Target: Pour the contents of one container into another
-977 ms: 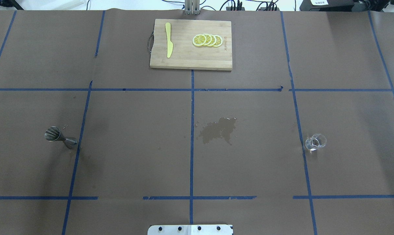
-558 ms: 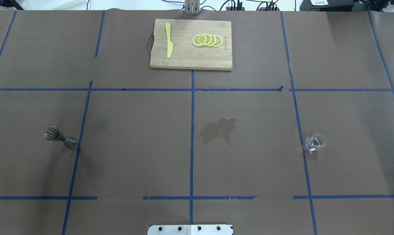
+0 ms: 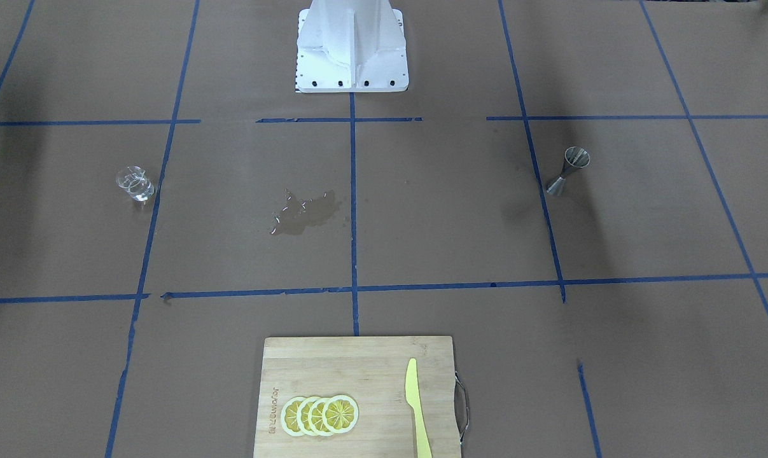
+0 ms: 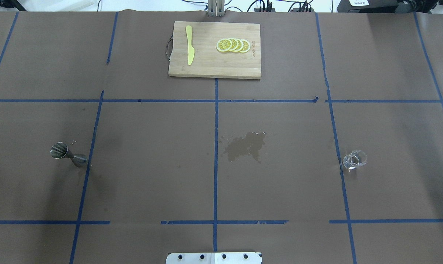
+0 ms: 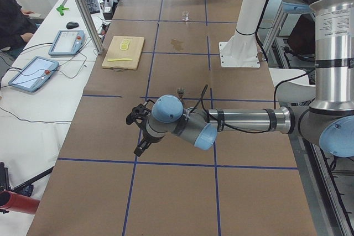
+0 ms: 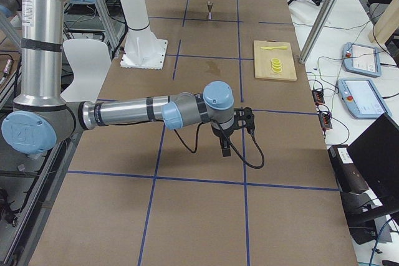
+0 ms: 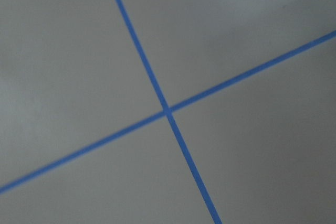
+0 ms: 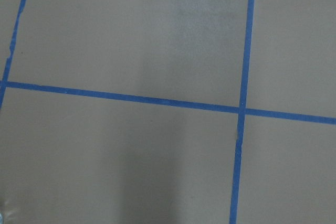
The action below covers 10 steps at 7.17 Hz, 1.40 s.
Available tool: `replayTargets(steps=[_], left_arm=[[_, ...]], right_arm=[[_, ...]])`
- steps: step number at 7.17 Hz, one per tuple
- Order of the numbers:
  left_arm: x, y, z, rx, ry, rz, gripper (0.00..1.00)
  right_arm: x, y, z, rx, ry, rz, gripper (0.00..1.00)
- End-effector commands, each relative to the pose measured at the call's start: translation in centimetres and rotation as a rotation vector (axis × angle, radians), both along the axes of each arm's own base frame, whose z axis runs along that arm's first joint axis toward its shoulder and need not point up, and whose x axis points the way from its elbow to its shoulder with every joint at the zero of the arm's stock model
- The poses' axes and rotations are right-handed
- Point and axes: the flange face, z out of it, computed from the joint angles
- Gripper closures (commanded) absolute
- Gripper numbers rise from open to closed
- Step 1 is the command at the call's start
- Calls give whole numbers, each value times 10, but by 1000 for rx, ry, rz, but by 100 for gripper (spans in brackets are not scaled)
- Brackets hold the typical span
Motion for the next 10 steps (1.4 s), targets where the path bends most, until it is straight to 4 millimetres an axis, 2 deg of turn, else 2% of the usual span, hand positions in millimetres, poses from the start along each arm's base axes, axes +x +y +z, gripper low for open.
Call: replayTargets(steps=[1,2,3,4,5,6,8,9,10], left_arm=[[0,-3,-27,140,32,-30,0],[1,-3,-40,172,52,-36,0],[2,8,-59,315,57,-36,0],[7,8,-69,305,100,-72,0],[19,5,-86,285,135,-101,0],[37,9,-113,260,190,-160,0],[82,32,-141,227,337,-219,0],[119,41,-163,189,400,-264,0],[145,50,-175,167,431,-316,0]], right_arm=[[0,-2,-3,28,-1,9,0],[0,-3,-7,51,4,5,0],[0,-6,-10,76,-2,2,0],[-2,-15,-16,84,-6,-1,0],[-3,-14,-14,80,-10,-2,0],[-3,-12,-12,76,-10,-1,0],[-2,-11,-10,73,-9,0,0],[-2,-11,-6,67,-8,0,0],[-2,-11,-4,61,-8,0,0]])
